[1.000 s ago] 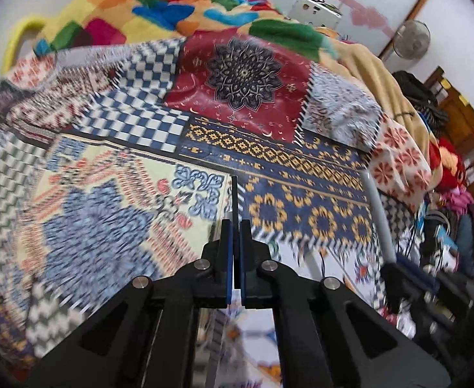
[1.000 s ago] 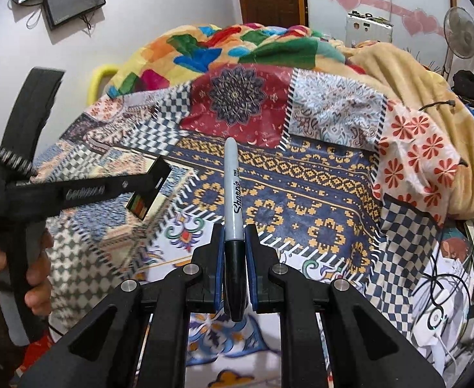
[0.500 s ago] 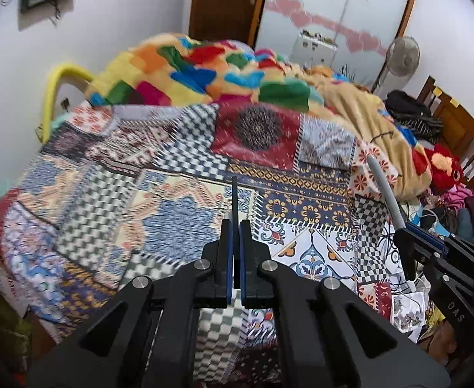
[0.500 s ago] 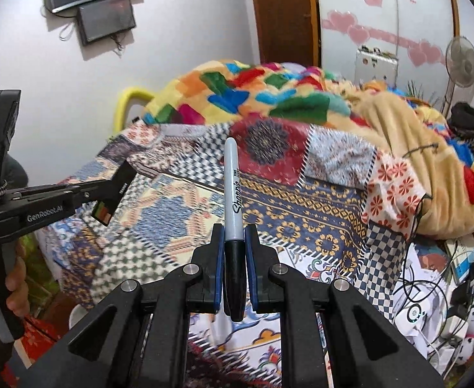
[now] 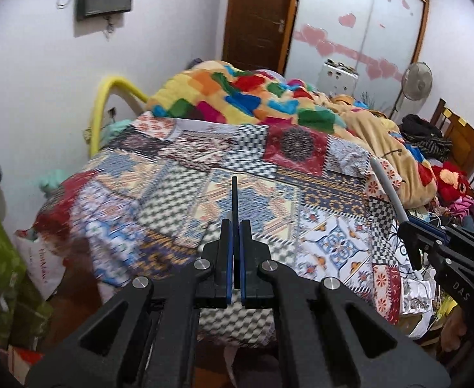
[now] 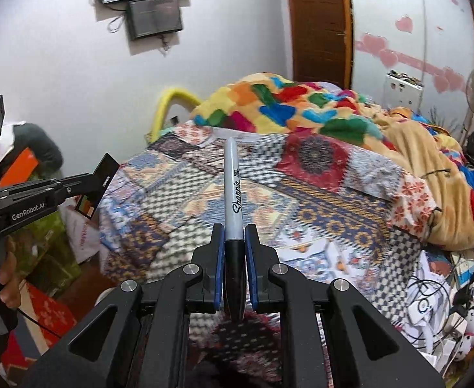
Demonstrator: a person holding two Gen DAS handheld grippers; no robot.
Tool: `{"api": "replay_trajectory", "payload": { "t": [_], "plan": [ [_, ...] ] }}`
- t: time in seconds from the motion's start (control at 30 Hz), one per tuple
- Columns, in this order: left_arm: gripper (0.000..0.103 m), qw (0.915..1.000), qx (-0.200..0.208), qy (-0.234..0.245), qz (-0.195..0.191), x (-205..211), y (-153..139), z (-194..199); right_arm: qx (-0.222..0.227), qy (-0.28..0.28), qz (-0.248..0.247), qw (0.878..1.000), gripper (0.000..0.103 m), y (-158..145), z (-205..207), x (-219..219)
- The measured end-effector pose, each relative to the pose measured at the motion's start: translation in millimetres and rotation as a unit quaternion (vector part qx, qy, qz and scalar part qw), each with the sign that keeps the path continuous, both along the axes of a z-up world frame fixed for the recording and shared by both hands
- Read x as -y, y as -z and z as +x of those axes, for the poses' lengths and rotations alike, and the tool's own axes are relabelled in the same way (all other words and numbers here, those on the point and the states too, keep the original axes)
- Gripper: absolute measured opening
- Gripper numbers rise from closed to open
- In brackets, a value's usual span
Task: Collect trash
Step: 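Carry the black card with the left tool while the right tool carries the Sharpie over the bin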
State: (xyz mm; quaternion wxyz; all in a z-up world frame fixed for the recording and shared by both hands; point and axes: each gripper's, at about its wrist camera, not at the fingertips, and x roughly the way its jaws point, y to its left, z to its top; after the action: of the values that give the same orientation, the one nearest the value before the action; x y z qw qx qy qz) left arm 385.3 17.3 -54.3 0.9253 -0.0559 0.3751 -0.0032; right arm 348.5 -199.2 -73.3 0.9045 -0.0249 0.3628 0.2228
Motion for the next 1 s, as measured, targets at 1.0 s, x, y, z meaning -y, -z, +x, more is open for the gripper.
{"api": "replay_trajectory", "payload": {
  "t": [1.0],
  "plan": [
    [0.001, 0.9740, -0.076, -0.205, -0.057, -236.8, 93.7, -212.1, -0.085, -0.221, -0.060, 0.970, 0.011, 79.8, -119.7, -252.7]
  ]
}}
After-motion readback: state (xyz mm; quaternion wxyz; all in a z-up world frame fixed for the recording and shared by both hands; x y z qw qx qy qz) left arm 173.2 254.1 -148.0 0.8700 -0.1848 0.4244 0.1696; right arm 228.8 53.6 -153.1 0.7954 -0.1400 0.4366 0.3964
